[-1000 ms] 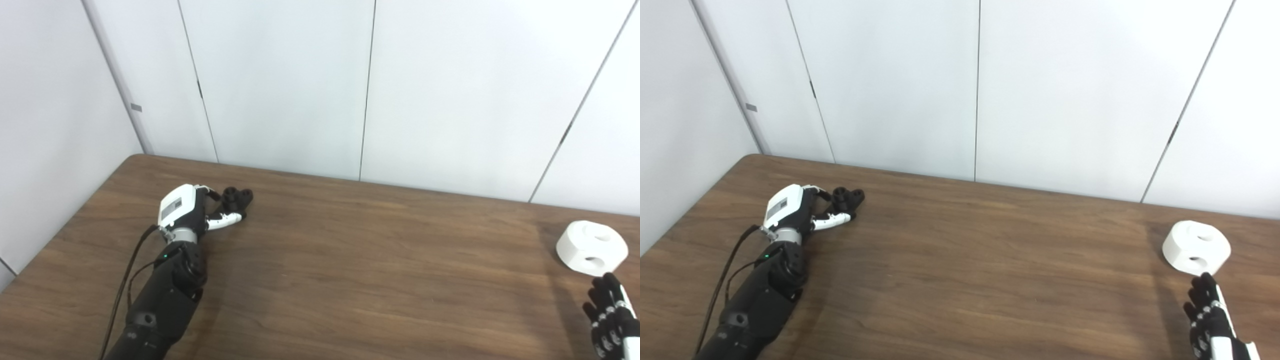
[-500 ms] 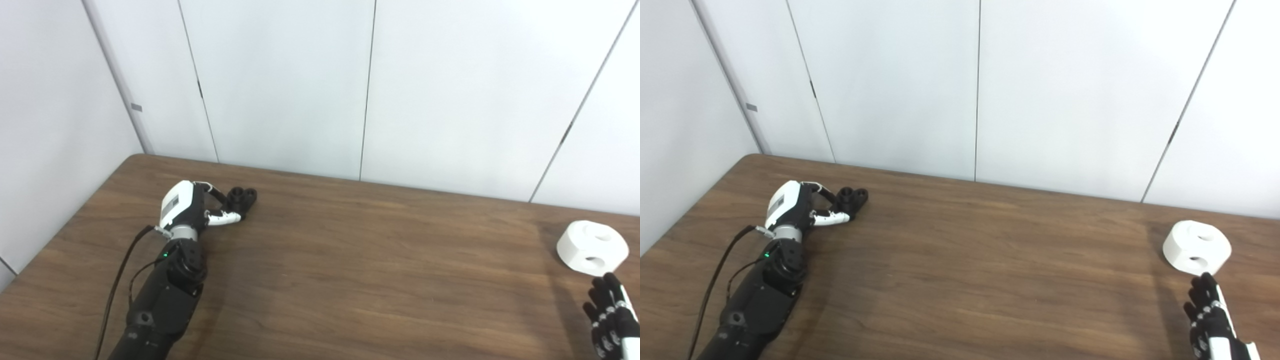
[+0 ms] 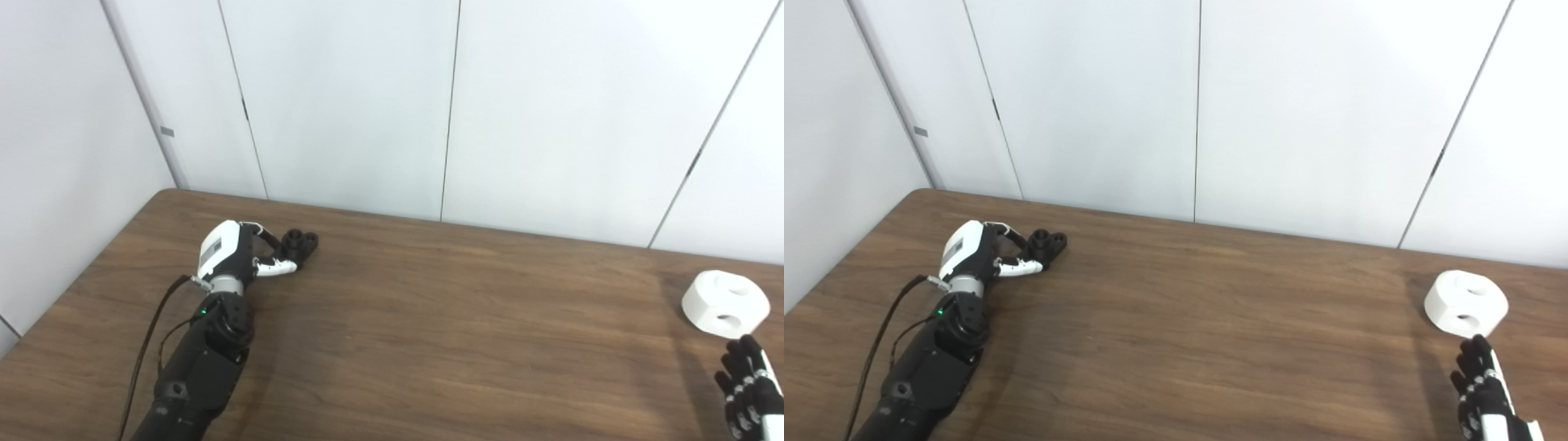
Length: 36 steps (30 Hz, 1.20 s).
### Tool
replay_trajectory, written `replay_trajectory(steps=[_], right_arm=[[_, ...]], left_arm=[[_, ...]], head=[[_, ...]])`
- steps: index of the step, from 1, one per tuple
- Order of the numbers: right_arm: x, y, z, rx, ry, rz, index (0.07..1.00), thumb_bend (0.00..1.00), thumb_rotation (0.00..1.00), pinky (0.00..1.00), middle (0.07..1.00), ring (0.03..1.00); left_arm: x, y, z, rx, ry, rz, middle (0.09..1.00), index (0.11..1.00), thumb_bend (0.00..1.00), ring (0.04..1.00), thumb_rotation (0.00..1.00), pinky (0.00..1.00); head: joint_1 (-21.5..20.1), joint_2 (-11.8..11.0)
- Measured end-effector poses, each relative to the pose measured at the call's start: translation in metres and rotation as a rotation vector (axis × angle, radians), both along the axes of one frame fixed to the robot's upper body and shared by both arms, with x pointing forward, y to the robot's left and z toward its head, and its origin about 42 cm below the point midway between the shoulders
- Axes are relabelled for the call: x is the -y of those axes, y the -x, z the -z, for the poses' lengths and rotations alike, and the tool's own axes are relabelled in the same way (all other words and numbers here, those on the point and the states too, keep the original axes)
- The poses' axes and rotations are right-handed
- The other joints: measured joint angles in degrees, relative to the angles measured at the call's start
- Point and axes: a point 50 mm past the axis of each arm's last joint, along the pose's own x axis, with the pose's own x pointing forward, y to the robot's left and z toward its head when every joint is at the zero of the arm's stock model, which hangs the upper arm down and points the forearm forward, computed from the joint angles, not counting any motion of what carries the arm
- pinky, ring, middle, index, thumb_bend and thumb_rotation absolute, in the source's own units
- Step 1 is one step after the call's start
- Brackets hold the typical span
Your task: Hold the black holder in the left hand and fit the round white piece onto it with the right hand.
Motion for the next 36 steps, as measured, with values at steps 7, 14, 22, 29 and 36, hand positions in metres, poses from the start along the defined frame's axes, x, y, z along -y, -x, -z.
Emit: replay_trajectory(steps=[7,14,22,29,36], right_arm=[[-0.001,0.000,0.000,0.002,0.003,0.004,1.000,0.58,0.92,1.00,0.982,1.000],[-0.004,0.005,-0.001,0.002,0.000,0.000,1.000,0.60,0.91,1.00,0.978,1.000],[-0.007,0.008,0.000,-0.009,0.001,0.001,1.000,0.57,0.92,1.00,0.983,1.000],[-0.008,0.008,0.000,-0.011,0.000,0.001,1.000,0.54,0.92,1.00,0.983,1.000],[-0.012,0.011,-0.001,-0.025,0.006,0.005,1.000,0.53,0.92,1.00,0.982,1.000]], left_arm=[[0.003,0.006,-0.006,-0.017,0.002,0.061,0.811,0.486,0.52,0.900,0.04,0.84],[0.014,0.020,-0.013,-0.063,0.002,0.150,0.827,0.487,0.51,0.914,0.05,0.84],[0.034,0.038,-0.017,-0.107,0.036,0.291,0.838,0.487,0.51,0.941,0.05,0.90],[0.047,0.057,-0.023,-0.098,0.048,0.380,0.846,0.488,0.51,0.942,0.05,0.91],[0.069,0.083,-0.032,-0.080,0.028,0.480,0.856,0.489,0.51,0.948,0.05,0.90]], head=[[-0.4,0.4],[-0.8,1.5],[-1.2,2.0],[-2.2,2.7],[-3.5,4.2]])
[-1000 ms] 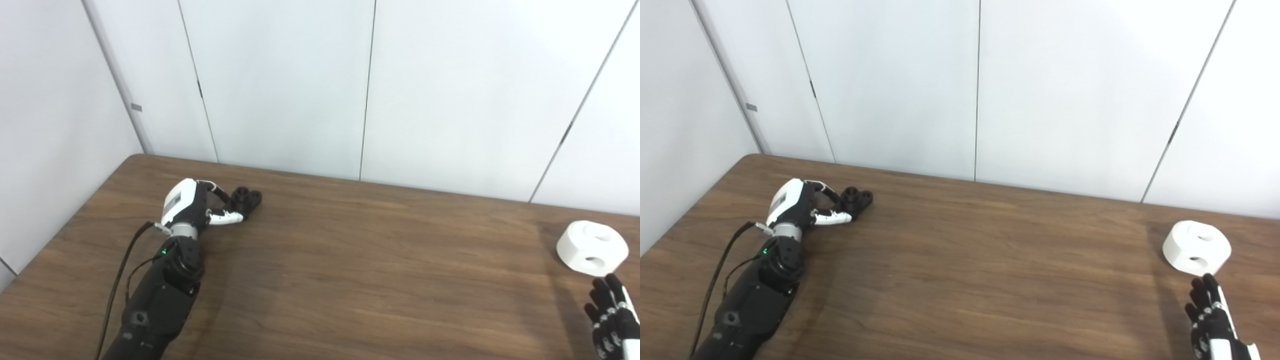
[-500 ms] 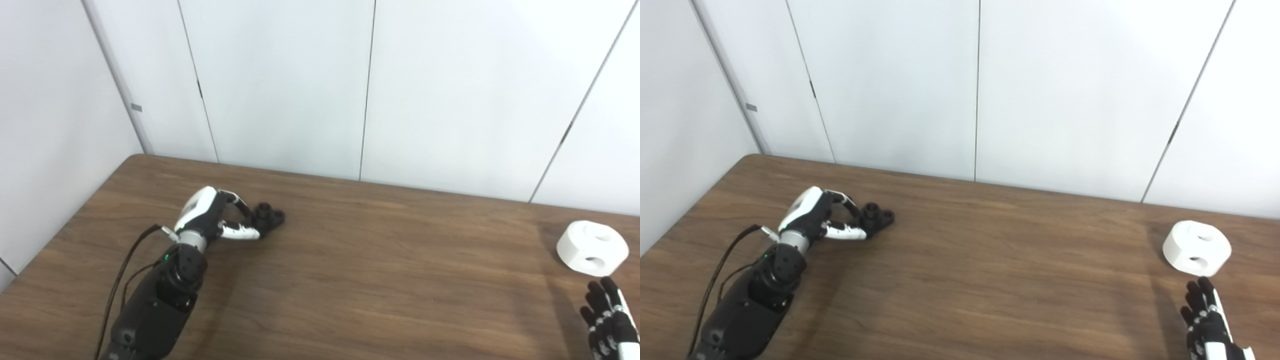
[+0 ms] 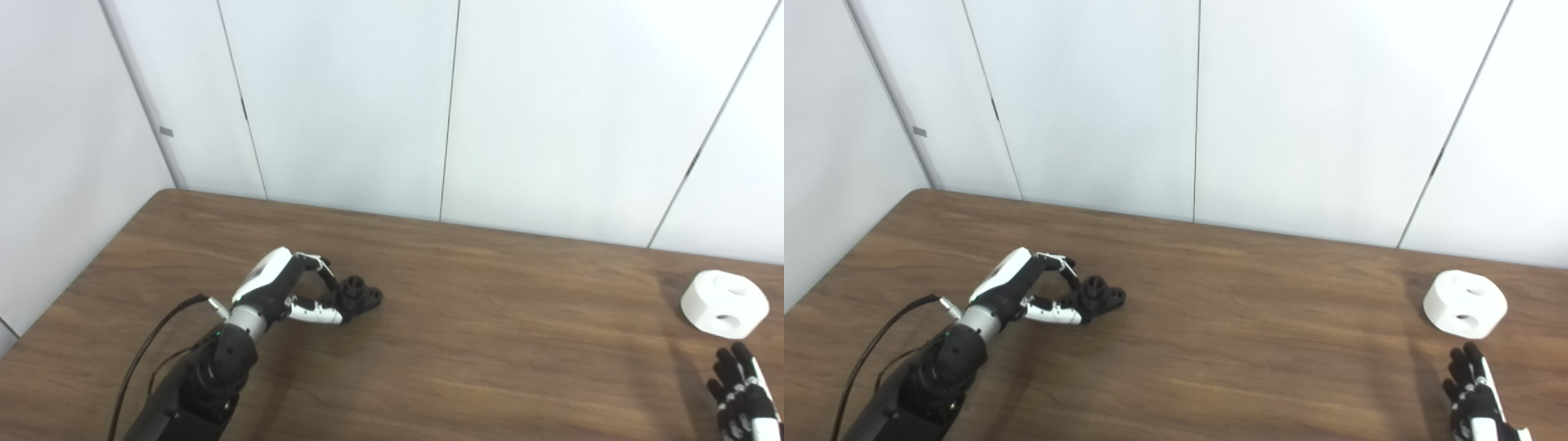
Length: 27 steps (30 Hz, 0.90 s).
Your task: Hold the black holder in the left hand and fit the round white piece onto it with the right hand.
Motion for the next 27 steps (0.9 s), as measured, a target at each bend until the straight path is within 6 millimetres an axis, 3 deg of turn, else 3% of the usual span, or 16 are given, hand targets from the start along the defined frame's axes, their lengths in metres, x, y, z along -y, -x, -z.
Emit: replay_trajectory(steps=[2,5,11,17,27], right_arm=[[-0.001,0.001,0.000,-0.001,0.001,-0.002,1.000,0.52,0.92,1.00,0.980,1.000],[-0.002,0.001,0.000,-0.008,-0.003,0.002,1.000,0.52,0.92,1.00,0.980,1.000],[-0.004,0.002,0.000,-0.016,-0.002,0.002,1.000,0.53,0.91,1.00,0.974,1.000],[-0.006,0.003,0.001,-0.035,0.005,-0.001,1.000,0.55,0.92,1.00,0.973,1.000],[-0.011,0.006,0.001,-0.056,-0.011,0.006,1.000,0.53,0.93,1.00,0.975,1.000]], left_arm=[[0.008,0.007,-0.001,0.005,-0.002,0.032,0.851,0.489,0.51,0.946,0.05,0.89],[0.015,0.018,0.005,0.002,0.006,0.048,0.844,0.489,0.51,0.939,0.04,0.98],[0.033,0.040,0.011,-0.016,0.006,0.121,0.869,0.488,0.51,0.955,0.04,0.91],[0.047,0.055,0.013,0.019,-0.043,0.209,0.849,0.486,0.52,0.944,0.04,0.98],[0.064,0.078,0.025,0.066,-0.166,0.322,0.821,0.486,0.52,0.919,0.05,0.96]], head=[[-0.4,0.4],[-0.9,1.1],[-2.2,2.5],[-3.6,4.0],[-4.6,5.4]])
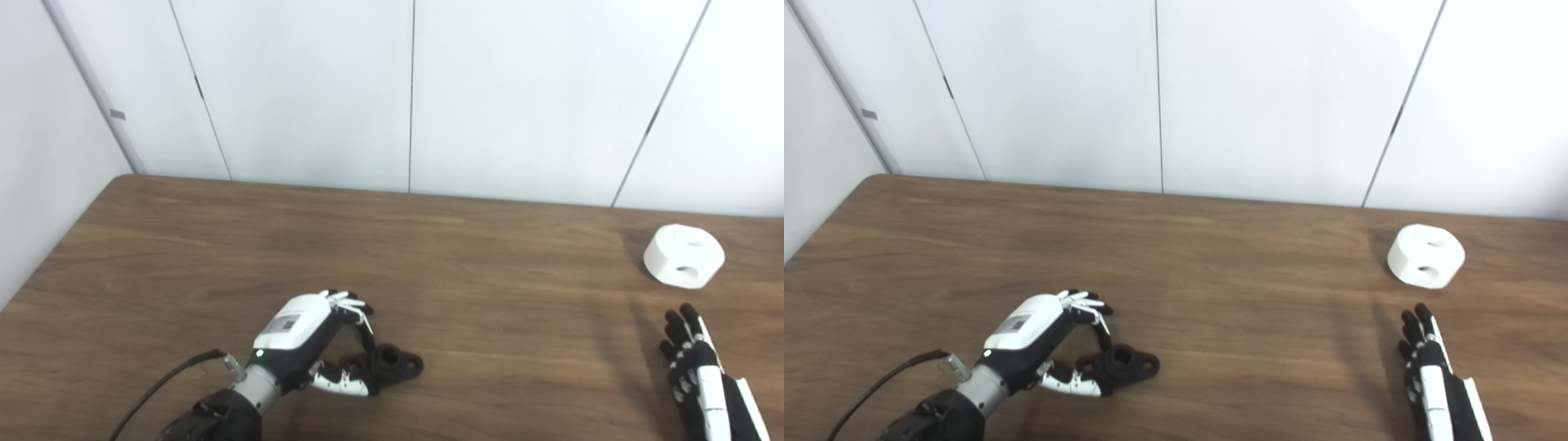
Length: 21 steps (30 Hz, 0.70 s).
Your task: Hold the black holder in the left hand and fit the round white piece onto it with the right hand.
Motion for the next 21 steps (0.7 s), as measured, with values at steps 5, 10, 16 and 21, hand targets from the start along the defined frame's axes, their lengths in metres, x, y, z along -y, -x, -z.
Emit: replay_trajectory(steps=[5,10,16,21], right_arm=[[0.000,0.000,0.000,-0.002,0.002,0.001,1.000,0.53,0.94,1.00,0.970,1.000],[0.000,0.000,0.000,-0.004,0.000,0.001,1.000,0.56,0.92,1.00,0.967,1.000],[-0.003,0.001,-0.001,-0.010,-0.006,0.010,1.000,0.55,0.92,1.00,0.960,1.000],[-0.005,0.002,-0.001,-0.021,-0.009,0.018,1.000,0.55,0.94,1.00,0.956,1.000]], left_arm=[[0.006,0.005,0.002,0.038,-0.042,0.046,0.815,0.486,0.52,0.914,0.05,0.95],[0.015,0.011,0.006,0.064,-0.061,0.090,0.817,0.486,0.52,0.917,0.05,0.95],[0.023,0.020,0.011,0.096,-0.050,0.094,0.817,0.486,0.52,0.913,0.05,0.96],[0.032,0.030,0.017,0.100,-0.031,0.097,0.820,0.486,0.52,0.915,0.05,0.97]], head=[[-0.4,0.5],[-0.9,1.5],[-1.4,2.1],[-2.4,2.8]])
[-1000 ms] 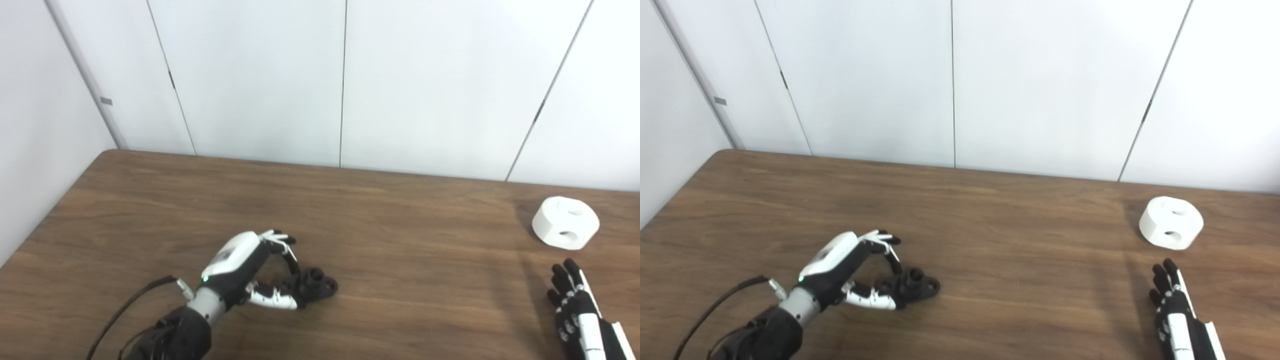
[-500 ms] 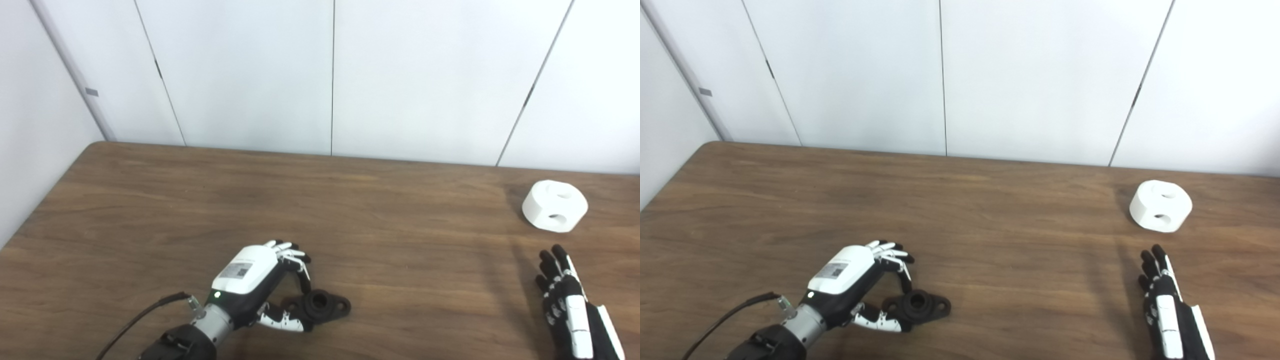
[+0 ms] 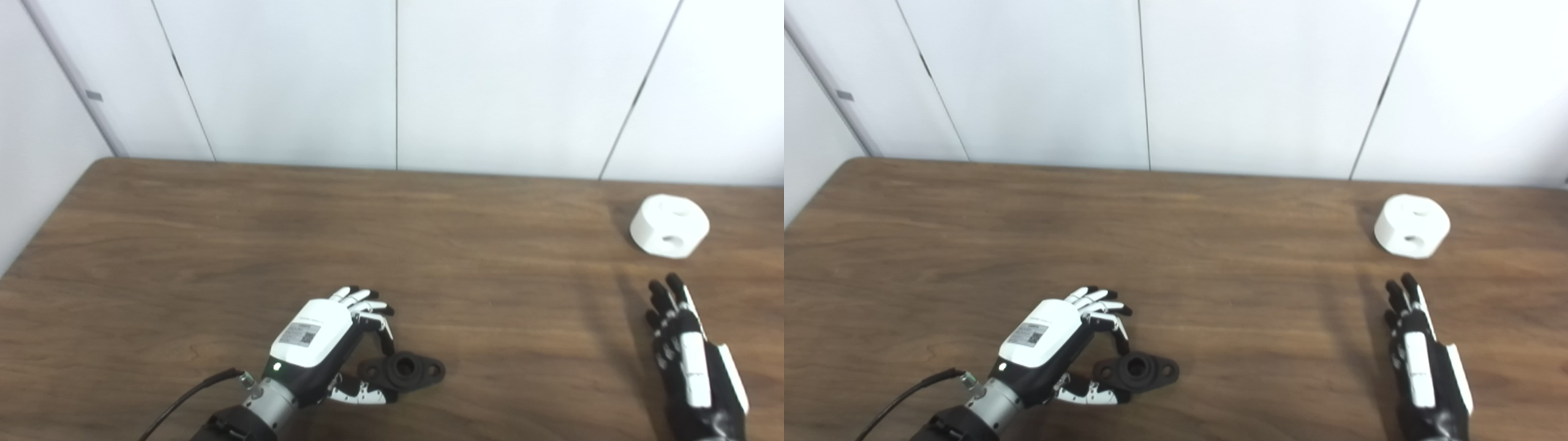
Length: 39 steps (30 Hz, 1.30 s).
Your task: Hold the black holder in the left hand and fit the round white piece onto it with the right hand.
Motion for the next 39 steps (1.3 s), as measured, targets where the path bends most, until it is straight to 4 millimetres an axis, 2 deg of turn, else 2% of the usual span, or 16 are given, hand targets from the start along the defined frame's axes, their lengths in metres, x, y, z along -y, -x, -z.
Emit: replay_trajectory(steps=[8,18,27,35,39], right_arm=[[-0.001,0.001,-0.002,-0.005,0.008,0.004,1.000,0.55,0.94,1.00,0.952,1.000],[-0.001,0.003,-0.007,0.001,0.000,0.008,1.000,0.53,0.94,1.00,0.954,1.000],[0.000,0.003,-0.007,0.000,-0.001,0.010,1.000,0.52,0.94,1.00,0.954,1.000],[0.002,0.004,-0.009,-0.002,-0.018,0.011,1.000,0.52,0.94,1.00,0.968,1.000],[0.004,0.005,-0.015,-0.005,0.011,0.017,1.000,0.52,0.98,1.00,0.969,0.999]], left_arm=[[0.006,0.009,0.013,-0.031,0.017,-0.006,0.840,0.487,0.52,0.940,0.05,1.00],[0.009,0.010,0.022,-0.048,0.066,-0.015,0.839,0.487,0.52,0.938,0.05,1.00],[0.010,0.010,0.026,-0.055,0.095,-0.030,0.832,0.487,0.52,0.938,0.05,1.00],[0.009,0.010,0.031,-0.053,0.120,-0.034,0.824,0.486,0.52,0.932,0.05,1.00],[0.007,0.009,0.033,-0.053,0.123,-0.041,0.829,0.487,0.52,0.937,0.05,0.99]], head=[[-1.3,1.0],[-2.7,1.9],[-3.3,1.8],[-5.5,1.4],[-7.5,1.0]])
